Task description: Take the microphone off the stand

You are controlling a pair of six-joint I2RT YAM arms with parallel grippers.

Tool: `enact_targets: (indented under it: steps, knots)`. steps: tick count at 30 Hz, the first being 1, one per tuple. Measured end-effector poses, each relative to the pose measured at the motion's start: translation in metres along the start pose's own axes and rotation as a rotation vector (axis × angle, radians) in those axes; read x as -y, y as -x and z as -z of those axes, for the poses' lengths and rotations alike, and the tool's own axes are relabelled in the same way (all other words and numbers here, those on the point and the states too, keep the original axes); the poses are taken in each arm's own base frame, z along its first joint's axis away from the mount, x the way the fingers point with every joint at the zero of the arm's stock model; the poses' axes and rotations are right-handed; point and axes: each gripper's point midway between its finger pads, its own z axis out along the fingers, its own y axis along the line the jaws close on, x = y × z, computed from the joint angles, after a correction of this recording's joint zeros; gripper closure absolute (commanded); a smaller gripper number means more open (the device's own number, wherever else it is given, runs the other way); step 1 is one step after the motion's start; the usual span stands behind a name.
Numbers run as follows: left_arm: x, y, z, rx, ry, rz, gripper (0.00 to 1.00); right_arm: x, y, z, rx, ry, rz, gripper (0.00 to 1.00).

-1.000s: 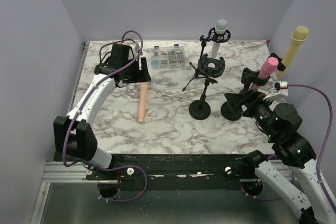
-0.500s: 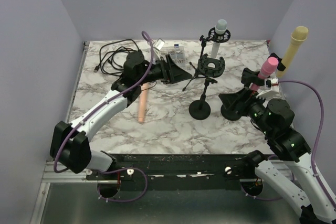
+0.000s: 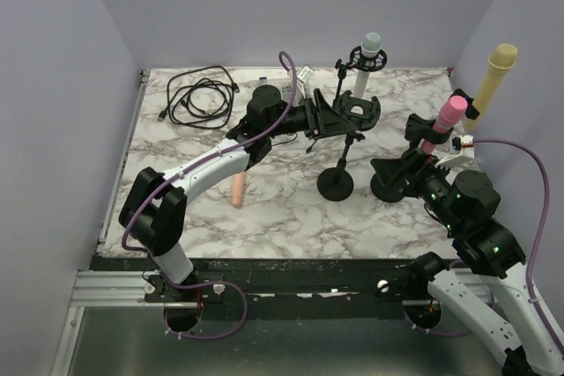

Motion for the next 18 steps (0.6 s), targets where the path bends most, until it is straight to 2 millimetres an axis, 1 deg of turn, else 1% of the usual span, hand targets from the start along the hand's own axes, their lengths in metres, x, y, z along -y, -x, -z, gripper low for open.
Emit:
enact_targets:
  steps: [3,6,8,11,14,18]
  knots:
    - [0.001,-0.002,-0.005,-0.002,-0.003,-0.001,0.40,0.001,0.000,0.001,0.000,-0.002,0.000,0.00]
    - [-0.003,-0.001,-0.008,0.001,0.017,0.008,0.43,0.001,0.000,0.002,0.001,-0.003,0.000,0.00]
    - [-0.007,-0.001,-0.010,0.003,0.031,0.015,0.43,0.002,-0.001,0.002,-0.002,-0.006,0.001,0.00]
    - [-0.015,-0.002,-0.011,0.005,0.058,0.029,0.38,0.002,0.000,0.004,0.004,-0.006,0.000,0.00]
    - [-0.020,-0.003,-0.010,0.003,0.077,0.039,0.37,0.002,0.001,0.005,0.011,-0.006,-0.001,0.00]
    - [-0.027,-0.006,-0.011,-0.004,0.098,0.056,0.44,0.003,0.002,0.005,0.014,-0.008,-0.001,0.00]
